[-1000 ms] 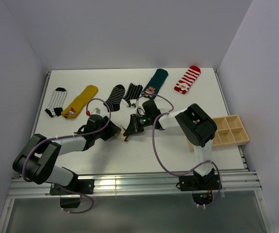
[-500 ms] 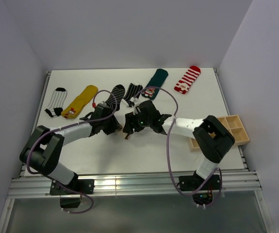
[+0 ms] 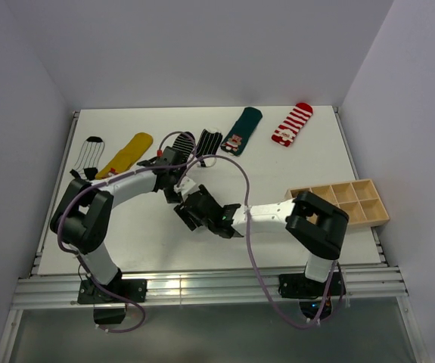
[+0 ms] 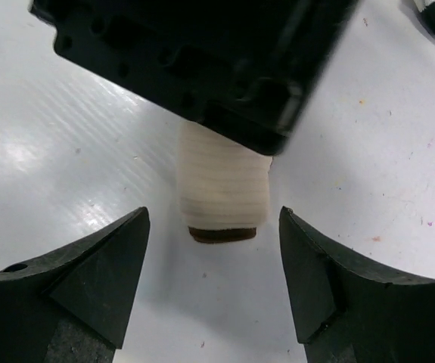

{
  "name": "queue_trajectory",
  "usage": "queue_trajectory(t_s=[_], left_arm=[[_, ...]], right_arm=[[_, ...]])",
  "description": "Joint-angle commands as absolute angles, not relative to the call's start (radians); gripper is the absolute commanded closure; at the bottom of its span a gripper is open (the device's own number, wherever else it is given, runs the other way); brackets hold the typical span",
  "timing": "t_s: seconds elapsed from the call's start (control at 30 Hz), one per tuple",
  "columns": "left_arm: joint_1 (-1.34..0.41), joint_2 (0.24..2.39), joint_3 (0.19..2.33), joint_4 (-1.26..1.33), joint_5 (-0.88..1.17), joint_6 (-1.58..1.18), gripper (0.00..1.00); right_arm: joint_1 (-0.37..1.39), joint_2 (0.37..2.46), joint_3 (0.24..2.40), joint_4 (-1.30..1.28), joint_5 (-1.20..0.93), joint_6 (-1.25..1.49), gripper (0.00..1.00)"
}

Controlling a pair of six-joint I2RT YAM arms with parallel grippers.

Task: Roll the socks
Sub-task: Pick up the sock at the center of the board.

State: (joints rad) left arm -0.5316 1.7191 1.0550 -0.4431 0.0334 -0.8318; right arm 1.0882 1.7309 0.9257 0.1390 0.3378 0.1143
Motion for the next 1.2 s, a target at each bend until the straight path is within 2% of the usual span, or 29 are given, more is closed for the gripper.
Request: queue_trajectory(t_s=[0.0, 0.43, 0.5, 0.6, 0.63, 0.73, 0.77, 0.83, 1.0, 1.17], left_arm=[[-0.540, 1.750, 1.086, -0.541, 0.037, -0.779, 0.52], [-0.552, 1.790, 1.111, -0.560, 0.067, -0.756, 0.53], [-0.554, 1.795, 1.104, -0.551, 0.081, -0.756, 0.53], [-0.554, 1.795, 1.094, -0.537, 0.106, -0.752, 0.53], [-0.554, 1.793, 1.092, -0.537, 0.107, -0.750, 0.53], [-0.552, 1.784, 1.097, -0.543, 0.101, -0.741, 0.52], [-0.551, 1.776, 1.106, -0.545, 0.103, -0.739, 0.50], [-0.540, 1.763, 1.121, -0.545, 0.097, -0.738, 0.43], [-0.479, 1.723, 1.193, -0.566, 0.066, -0.720, 0.32], [-0.410, 1.668, 1.296, -0.588, 0.003, -0.709, 0.29]], right_arm=[[1.124, 1.796, 1.003, 0.163, 0.534, 0.041, 0.24], [1.170, 1.971, 1.085, 0.196, 0.672, -0.041, 0.27], [1.170, 1.988, 1.083, 0.219, 0.655, -0.043, 0.32], [1.166, 2.022, 1.092, 0.209, 0.646, -0.045, 0.50], [1.166, 2.025, 1.089, 0.204, 0.641, -0.041, 0.66], [1.158, 2.014, 1.062, 0.187, 0.612, -0.012, 0.92], [1.151, 2.007, 1.054, 0.172, 0.591, -0.003, 0.96], [1.140, 1.971, 1.020, 0.163, 0.557, 0.038, 1.00], [1.112, 1.904, 0.965, 0.089, 0.482, 0.097, 1.00], [1.109, 1.841, 0.925, 0.037, 0.416, 0.138, 1.00]])
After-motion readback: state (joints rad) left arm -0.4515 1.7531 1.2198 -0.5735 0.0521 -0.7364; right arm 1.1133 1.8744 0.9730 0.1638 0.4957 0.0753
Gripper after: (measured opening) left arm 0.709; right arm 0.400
